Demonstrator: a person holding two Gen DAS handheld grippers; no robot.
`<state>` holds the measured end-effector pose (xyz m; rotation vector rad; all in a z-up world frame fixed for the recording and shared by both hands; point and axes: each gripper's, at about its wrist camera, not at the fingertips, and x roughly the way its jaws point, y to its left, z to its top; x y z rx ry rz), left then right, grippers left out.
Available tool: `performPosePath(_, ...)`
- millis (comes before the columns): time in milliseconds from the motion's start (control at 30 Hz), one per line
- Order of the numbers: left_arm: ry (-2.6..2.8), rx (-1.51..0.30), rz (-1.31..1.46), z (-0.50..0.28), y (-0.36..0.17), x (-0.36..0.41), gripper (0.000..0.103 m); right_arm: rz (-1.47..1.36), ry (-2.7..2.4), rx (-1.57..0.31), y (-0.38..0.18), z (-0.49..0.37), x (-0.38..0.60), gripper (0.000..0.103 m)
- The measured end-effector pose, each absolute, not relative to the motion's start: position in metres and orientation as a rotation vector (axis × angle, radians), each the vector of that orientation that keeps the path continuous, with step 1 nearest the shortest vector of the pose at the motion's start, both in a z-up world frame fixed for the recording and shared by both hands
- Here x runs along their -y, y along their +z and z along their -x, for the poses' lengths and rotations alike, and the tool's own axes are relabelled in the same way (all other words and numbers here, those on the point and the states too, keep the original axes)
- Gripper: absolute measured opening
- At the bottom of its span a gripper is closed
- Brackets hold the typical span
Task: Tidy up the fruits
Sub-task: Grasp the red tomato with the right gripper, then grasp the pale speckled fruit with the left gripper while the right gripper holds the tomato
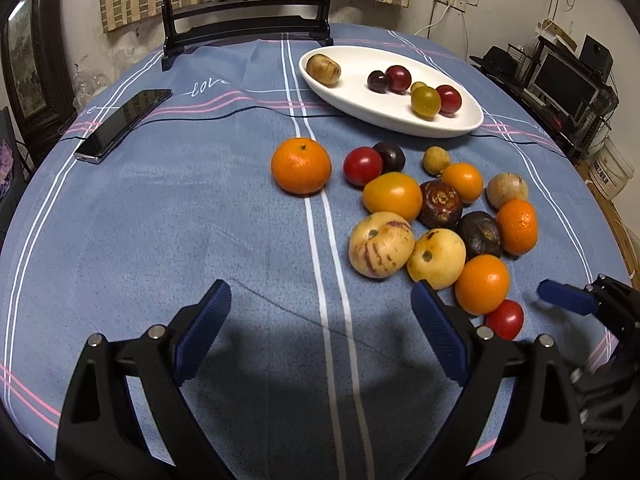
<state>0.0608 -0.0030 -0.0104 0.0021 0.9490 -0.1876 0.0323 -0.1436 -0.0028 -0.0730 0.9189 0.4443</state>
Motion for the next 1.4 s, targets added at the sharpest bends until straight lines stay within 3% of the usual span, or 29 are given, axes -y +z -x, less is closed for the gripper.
performPosePath(100,-0.192,-0.952,-0.009,-0.060,-0.013,0.004,0.093,0.110,0.433,-0.928,-0.007,-0.036,0.132,0.055)
performPosePath(200,-0.193,-0.957,-0.013,-0.059,-0.015,0.003,0.093,0.138,0.423,-0.957,-0.014,-0.041,0.126,0.037)
performPosePath(267,-0.196,-0.960,-0.020,-0.059,-0.018,0.003,0.093,0.162,0.404,-0.948,-0.016,-0.041,0.122,0.030)
performPosePath(733,-0.167,-0.965,-0.111,-0.074,-0.026,0.022,0.092,0.063,0.379,-0.927,-0.012,-0.043,0.157,0.030)
performPosePath(1067,-0.207,-0.955,-0.074,-0.094,-0.022,0.034,0.071,0.028,0.372,-0.919,-0.009,-0.044,0.169,0.030)
performPosePath(1200,-0.293,-0.982,-0.010,-0.096,-0.024,0.033,0.039,0.022,0.365,-0.917,-0.008,-0.042,0.172,0.030)
performPosePath(1400,-0.287,-0.989,-0.031,-0.087,-0.020,0.036,0.038,0.015,0.357,-0.903,-0.003,-0.040,0.175,0.030)
